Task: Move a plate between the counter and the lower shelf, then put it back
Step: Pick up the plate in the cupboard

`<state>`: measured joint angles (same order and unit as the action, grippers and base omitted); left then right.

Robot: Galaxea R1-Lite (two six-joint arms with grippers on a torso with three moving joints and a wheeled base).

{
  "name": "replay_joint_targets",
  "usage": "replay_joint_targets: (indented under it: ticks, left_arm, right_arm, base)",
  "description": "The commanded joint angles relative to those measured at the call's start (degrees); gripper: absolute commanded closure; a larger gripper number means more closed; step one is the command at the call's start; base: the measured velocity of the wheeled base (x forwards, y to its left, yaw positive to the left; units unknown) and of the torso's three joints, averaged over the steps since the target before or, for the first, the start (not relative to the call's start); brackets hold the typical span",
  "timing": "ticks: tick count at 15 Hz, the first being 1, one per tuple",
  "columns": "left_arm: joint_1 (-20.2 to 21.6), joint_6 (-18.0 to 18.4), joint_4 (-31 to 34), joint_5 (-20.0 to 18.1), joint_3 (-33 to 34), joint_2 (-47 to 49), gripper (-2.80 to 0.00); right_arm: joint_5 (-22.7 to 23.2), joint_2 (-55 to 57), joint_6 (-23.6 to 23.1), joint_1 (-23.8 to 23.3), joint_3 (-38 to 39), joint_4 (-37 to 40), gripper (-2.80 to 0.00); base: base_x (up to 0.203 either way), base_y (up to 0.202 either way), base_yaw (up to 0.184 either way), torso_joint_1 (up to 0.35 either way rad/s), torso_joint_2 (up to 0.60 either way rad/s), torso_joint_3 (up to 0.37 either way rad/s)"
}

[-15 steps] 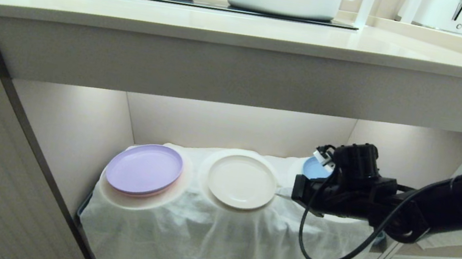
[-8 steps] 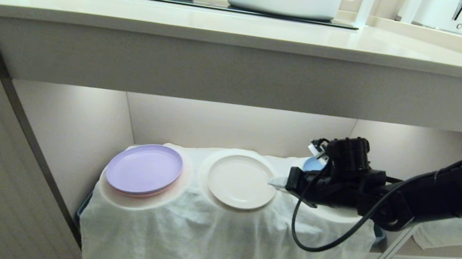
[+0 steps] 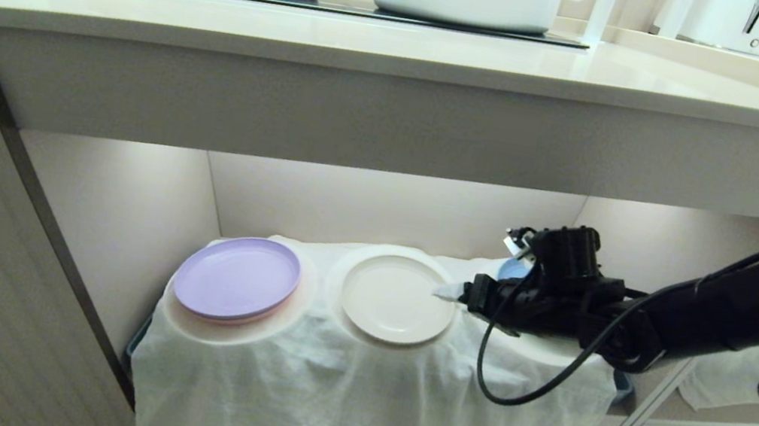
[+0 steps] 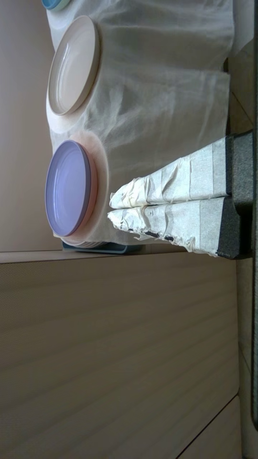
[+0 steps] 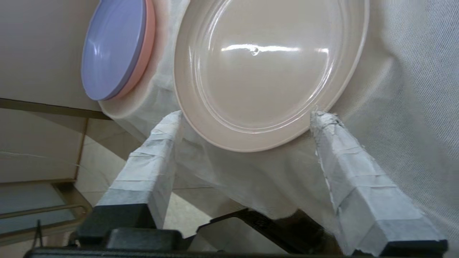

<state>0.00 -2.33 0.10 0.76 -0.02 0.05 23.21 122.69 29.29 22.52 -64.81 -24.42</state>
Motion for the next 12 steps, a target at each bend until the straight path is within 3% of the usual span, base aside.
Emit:
replay_joint_targets:
  ticks: [1,5,12]
  left_arm:
    - [0.0,-0.05,-0.01,0.03,0.02,0.04,0.0]
    - [0.09,-0.05,-0.01,0.03,0.02,0.04,0.0]
    - [0.0,-0.05,-0.01,0.03,0.02,0.04,0.0]
  right_arm:
    - [0.17,0.89,-1.5,0.15,-0.97,0.67,-2.8]
    - [-2.24,2.76,-6.25,0.23,-1.55,1.95,-2.8]
    - [-5.21,5.68,-8.01,1.15,-5.66,1.99,-2.8]
  base:
    - [0.0,0.0,0.0,0.0,0.0,0.0]
    - [0.0,0.0,0.0,0.0,0.0,0.0]
    - [0.0,0.0,0.0,0.0,0.0,0.0]
